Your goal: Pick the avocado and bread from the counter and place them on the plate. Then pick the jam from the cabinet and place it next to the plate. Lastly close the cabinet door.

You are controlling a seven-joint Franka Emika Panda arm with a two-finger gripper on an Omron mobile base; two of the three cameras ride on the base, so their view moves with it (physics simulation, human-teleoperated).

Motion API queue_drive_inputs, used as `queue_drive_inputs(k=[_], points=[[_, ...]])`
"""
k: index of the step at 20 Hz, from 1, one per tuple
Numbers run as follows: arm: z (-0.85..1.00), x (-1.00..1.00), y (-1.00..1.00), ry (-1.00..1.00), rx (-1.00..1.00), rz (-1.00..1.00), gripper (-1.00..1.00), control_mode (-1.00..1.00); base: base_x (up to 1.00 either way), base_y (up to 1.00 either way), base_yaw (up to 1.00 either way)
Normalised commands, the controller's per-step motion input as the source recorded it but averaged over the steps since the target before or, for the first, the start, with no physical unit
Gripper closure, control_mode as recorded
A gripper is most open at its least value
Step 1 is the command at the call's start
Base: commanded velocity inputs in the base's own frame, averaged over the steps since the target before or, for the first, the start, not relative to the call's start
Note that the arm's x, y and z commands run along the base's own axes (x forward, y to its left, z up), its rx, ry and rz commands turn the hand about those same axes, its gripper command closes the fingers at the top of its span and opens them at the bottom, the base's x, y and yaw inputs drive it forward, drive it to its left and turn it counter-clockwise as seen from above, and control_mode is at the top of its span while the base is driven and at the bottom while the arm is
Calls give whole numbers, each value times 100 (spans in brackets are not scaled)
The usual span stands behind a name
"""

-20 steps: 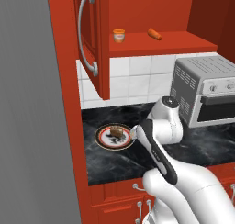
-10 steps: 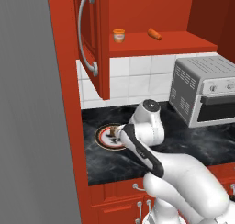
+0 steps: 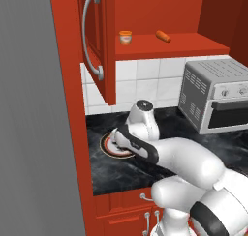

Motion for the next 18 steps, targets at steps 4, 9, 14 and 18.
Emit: queue_drive_inputs(k=[4, 9, 14, 18], points=[[-5, 21, 12, 12, 0, 0, 100, -100, 0, 0, 0], [-18, 18, 8, 9, 0, 0, 100, -100, 0, 0, 0], [-23, 6, 5, 6, -1, 0, 100, -100, 0, 0, 0], [-22, 3, 1, 4, 0, 0, 100, -100, 0, 0, 0]])
